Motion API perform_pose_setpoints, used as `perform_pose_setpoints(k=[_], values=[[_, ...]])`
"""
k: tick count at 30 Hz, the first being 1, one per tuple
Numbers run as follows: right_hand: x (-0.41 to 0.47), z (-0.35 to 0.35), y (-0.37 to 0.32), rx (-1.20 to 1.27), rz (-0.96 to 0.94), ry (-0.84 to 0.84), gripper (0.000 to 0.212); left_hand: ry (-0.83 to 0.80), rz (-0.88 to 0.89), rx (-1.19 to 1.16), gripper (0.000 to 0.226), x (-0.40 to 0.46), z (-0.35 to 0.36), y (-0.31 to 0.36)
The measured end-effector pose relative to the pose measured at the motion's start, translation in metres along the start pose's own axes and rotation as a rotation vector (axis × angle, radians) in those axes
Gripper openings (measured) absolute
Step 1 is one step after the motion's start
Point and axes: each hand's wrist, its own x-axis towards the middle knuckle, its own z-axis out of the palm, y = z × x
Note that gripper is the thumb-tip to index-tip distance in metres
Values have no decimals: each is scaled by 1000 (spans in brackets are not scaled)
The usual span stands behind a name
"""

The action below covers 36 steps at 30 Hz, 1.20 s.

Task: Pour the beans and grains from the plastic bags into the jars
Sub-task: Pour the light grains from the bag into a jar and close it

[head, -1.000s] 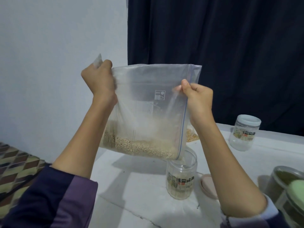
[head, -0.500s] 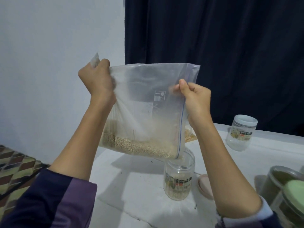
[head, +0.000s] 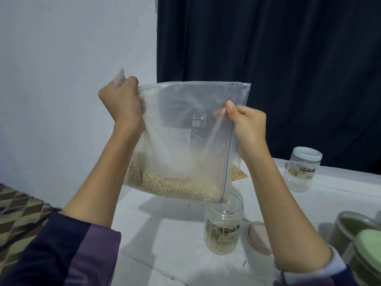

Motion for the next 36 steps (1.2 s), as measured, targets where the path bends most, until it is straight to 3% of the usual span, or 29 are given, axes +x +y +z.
perform_pose_setpoints(k=[19, 22, 36], values=[[4, 2, -7, -16, -13, -31, 32, 8, -29, -40, 50, -1, -2, 4], [2, 5, -8, -31, 19, -97, 31, 19, -17, -27, 47, -2, -3, 4], [-1, 4, -7, -1, 37, -28, 31, 21, -45, -32, 42, -4, -6, 1]])
